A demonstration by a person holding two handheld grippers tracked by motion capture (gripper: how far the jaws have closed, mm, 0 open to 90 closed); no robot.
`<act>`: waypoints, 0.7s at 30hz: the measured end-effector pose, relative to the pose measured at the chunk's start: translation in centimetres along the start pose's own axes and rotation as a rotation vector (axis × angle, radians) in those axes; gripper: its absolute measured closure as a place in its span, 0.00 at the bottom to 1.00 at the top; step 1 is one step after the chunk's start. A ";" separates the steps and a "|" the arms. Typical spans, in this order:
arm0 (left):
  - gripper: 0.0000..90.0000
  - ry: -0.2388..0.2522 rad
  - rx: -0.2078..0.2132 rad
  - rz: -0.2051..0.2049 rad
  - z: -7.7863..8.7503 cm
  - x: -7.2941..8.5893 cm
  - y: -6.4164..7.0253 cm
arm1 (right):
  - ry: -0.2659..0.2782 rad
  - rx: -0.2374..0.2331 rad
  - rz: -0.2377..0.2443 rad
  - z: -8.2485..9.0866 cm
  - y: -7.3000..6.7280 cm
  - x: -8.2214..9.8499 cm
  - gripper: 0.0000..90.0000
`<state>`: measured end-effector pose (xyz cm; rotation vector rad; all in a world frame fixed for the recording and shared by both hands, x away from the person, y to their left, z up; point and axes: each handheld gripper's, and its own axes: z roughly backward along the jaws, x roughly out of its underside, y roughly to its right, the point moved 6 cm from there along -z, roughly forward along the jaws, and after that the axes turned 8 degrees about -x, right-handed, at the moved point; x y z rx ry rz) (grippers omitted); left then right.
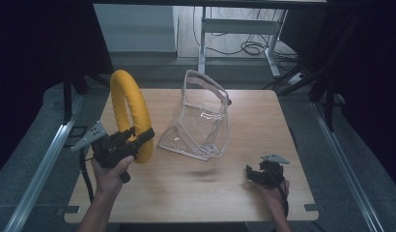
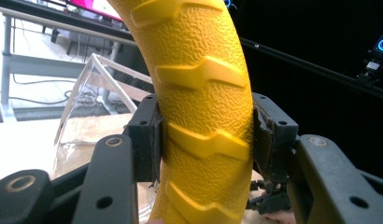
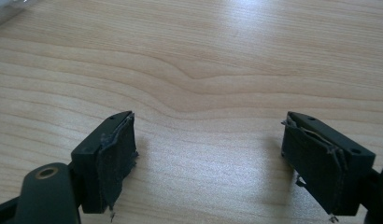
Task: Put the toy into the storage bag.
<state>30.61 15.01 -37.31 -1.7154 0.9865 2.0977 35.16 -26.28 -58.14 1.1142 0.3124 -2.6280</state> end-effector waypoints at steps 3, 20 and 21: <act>0.57 0.005 0.001 -0.004 -0.5 -0.3 0.5 | -0.001 -0.001 0.001 0.0 0.0 0.0 0.20; 0.57 0.047 0.004 0.009 -2.6 -2.2 2.3 | 0.001 -0.001 0.002 0.0 0.0 0.0 0.20; 0.57 0.047 0.004 0.009 -2.6 -2.2 2.3 | 0.001 -0.001 0.002 0.0 0.0 0.0 0.20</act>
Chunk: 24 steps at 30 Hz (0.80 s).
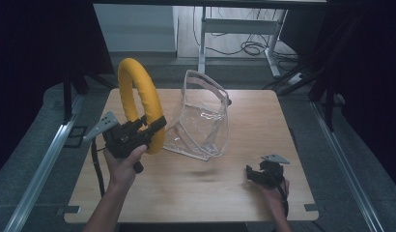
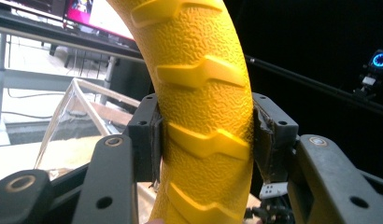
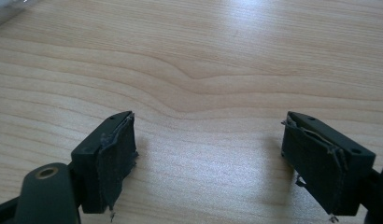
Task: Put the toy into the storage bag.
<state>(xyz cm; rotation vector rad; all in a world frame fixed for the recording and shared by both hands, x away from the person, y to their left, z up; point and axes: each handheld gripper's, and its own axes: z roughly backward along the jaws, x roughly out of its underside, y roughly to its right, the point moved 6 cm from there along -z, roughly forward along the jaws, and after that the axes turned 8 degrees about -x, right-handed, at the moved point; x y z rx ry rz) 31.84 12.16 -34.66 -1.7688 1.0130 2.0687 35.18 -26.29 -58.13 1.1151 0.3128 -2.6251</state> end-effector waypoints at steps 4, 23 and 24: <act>0.57 0.028 -0.012 -0.009 -0.4 -0.5 0.5 | 0.000 0.000 0.000 0.0 0.0 0.0 0.20; 0.57 0.085 0.003 -0.053 -2.8 -3.0 3.8 | 0.001 -0.001 0.001 0.0 0.0 0.0 0.20; 0.57 0.086 0.004 -0.057 -3.0 -3.1 4.0 | 0.002 -0.001 0.003 0.0 0.0 0.0 0.20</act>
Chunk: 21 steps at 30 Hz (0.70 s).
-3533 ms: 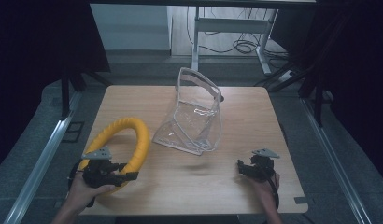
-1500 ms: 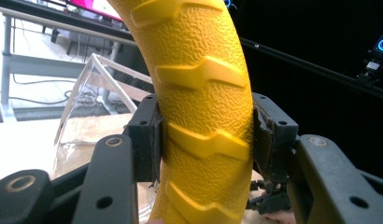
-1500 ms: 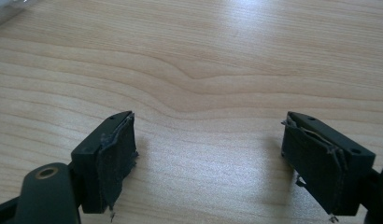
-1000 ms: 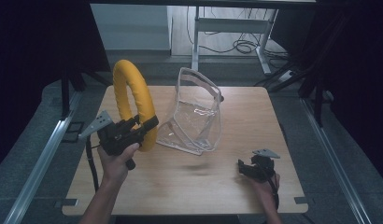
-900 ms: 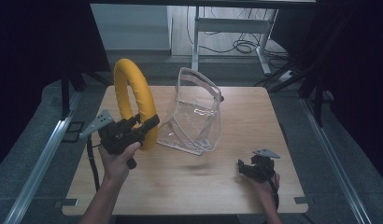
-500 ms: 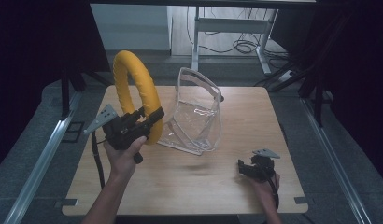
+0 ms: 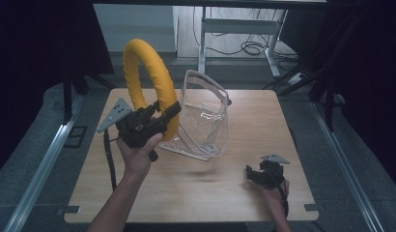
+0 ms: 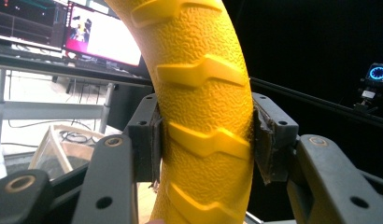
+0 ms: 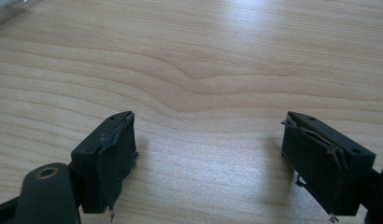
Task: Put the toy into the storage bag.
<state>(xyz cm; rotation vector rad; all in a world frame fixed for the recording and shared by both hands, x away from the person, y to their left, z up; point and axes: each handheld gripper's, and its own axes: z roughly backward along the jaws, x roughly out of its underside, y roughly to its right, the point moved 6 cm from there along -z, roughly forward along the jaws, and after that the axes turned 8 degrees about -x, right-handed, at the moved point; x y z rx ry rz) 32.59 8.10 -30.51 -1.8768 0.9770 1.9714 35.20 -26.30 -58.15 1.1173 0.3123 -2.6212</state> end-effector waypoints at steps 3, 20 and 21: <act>0.57 0.004 0.002 -0.006 -0.4 -0.2 0.4 | 0.000 0.000 0.000 0.0 0.0 0.0 0.20; 0.56 0.022 0.059 -0.047 -3.9 -1.4 4.7 | 0.000 0.003 0.000 0.0 0.0 0.0 0.20; 0.56 0.022 0.059 -0.047 -3.9 -1.4 4.7 | 0.000 0.003 0.000 0.0 0.0 0.0 0.20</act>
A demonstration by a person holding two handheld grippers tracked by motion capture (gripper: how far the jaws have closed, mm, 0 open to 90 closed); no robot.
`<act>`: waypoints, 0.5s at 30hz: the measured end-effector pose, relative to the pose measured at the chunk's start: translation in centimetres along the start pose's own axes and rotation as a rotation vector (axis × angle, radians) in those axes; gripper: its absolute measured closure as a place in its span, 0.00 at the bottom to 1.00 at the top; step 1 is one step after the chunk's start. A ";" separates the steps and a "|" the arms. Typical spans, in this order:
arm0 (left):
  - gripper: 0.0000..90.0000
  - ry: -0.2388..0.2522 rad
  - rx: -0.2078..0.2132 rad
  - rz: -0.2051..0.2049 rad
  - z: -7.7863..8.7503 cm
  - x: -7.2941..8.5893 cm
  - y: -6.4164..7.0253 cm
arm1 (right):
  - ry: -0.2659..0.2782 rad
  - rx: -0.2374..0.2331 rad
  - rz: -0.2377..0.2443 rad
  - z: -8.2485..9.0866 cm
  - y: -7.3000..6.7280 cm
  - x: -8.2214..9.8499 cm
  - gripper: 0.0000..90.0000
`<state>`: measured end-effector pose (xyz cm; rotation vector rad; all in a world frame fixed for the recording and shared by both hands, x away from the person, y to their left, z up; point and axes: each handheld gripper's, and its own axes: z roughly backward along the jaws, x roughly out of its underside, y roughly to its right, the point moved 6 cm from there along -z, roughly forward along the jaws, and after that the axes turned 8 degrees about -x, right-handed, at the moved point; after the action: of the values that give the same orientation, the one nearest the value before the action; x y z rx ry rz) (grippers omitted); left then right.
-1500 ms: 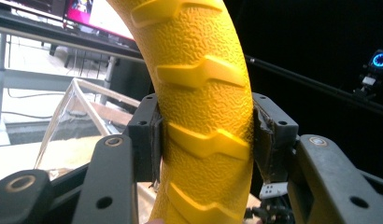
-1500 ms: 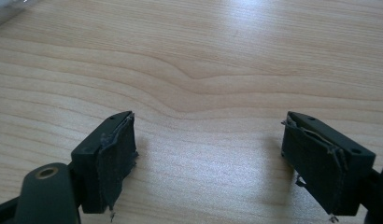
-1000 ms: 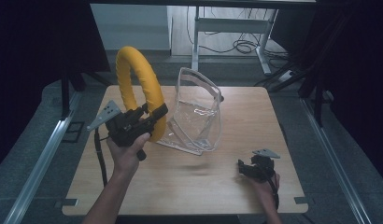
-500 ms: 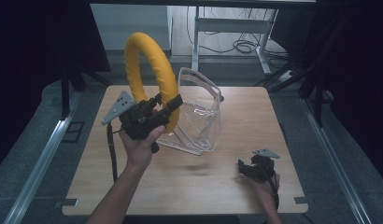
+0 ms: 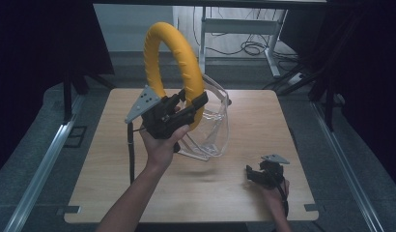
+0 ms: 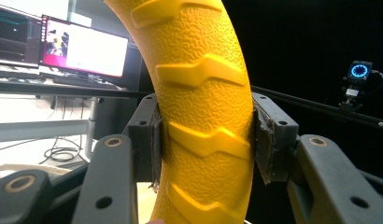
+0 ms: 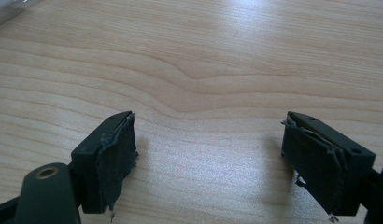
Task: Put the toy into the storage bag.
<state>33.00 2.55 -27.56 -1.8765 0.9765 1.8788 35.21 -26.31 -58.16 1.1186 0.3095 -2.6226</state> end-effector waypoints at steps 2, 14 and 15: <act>0.56 -0.008 0.010 -0.001 -0.5 0.1 0.4 | 0.000 0.000 -0.001 0.0 0.0 0.0 0.20; 0.56 -0.031 0.039 0.004 -2.2 0.5 1.7 | 0.000 0.000 0.000 0.0 0.0 0.0 0.20; 0.56 -0.033 0.042 0.005 -2.3 0.5 1.8 | 0.000 -0.001 -0.001 0.0 0.0 0.0 0.20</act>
<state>33.50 -0.32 -27.41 -1.8153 1.0027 1.8710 35.20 -26.30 -58.14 1.1183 0.3112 -2.6234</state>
